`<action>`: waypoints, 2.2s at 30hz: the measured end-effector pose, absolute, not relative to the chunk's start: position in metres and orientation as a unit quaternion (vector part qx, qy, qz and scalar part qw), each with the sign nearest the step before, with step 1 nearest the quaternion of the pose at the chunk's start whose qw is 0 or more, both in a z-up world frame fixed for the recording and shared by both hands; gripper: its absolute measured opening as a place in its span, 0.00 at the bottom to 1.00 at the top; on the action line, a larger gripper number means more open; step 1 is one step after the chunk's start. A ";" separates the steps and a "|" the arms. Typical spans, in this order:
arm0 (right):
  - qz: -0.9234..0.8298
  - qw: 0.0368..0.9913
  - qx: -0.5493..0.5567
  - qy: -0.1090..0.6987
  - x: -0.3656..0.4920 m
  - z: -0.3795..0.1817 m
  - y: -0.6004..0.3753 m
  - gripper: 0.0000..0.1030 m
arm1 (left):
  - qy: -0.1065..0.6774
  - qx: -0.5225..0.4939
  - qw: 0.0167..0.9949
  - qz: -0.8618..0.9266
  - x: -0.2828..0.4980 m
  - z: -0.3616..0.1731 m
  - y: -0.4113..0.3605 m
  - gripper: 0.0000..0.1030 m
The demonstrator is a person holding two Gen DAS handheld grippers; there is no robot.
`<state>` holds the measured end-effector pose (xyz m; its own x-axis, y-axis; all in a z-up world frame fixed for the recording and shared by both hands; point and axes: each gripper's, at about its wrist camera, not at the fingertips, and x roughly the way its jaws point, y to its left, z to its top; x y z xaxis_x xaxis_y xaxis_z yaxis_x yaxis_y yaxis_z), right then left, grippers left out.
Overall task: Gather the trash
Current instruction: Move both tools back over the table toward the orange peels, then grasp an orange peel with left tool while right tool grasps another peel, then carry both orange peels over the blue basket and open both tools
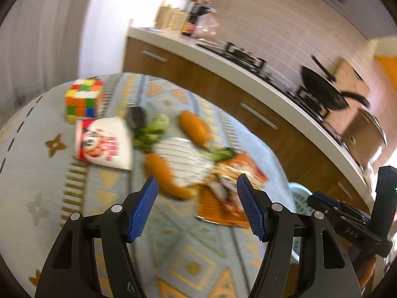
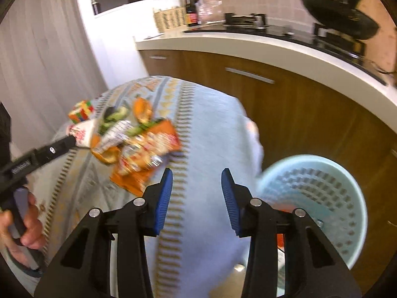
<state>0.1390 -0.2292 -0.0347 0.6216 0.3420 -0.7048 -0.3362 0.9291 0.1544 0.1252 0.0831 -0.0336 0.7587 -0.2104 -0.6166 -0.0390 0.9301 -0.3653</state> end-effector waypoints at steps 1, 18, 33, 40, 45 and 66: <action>0.194 0.899 0.003 0.392 0.143 -0.034 -0.222 0.36 | 0.346 -0.186 0.919 -0.044 0.128 -0.036 0.090 0.59; 0.240 0.890 -0.083 0.379 0.219 -0.032 -0.091 0.36 | 0.410 -0.220 0.883 -0.066 0.180 -0.084 0.115 0.32; 0.247 0.836 -0.043 0.487 0.309 -0.083 -0.051 0.55 | 0.391 -0.213 0.893 -0.067 0.156 -0.068 0.122 0.10; 0.254 0.837 -0.035 0.484 0.301 -0.082 -0.056 0.27 | 0.383 -0.206 0.899 -0.055 0.147 -0.060 0.120 0.10; 0.251 0.850 -0.036 0.461 0.282 -0.069 -0.065 0.25 | 0.372 -0.194 0.906 -0.054 0.137 -0.049 0.112 0.10; 0.235 0.906 -0.020 0.352 0.170 0.012 -0.144 0.25 | 0.308 -0.163 0.933 -0.092 0.077 0.008 0.064 0.09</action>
<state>0.1696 -0.1443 0.0118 0.6423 0.4117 -0.6465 -0.4399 0.8888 0.1290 0.0772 0.0638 0.0082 0.7932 -0.2717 -0.5449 0.0711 0.9301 -0.3603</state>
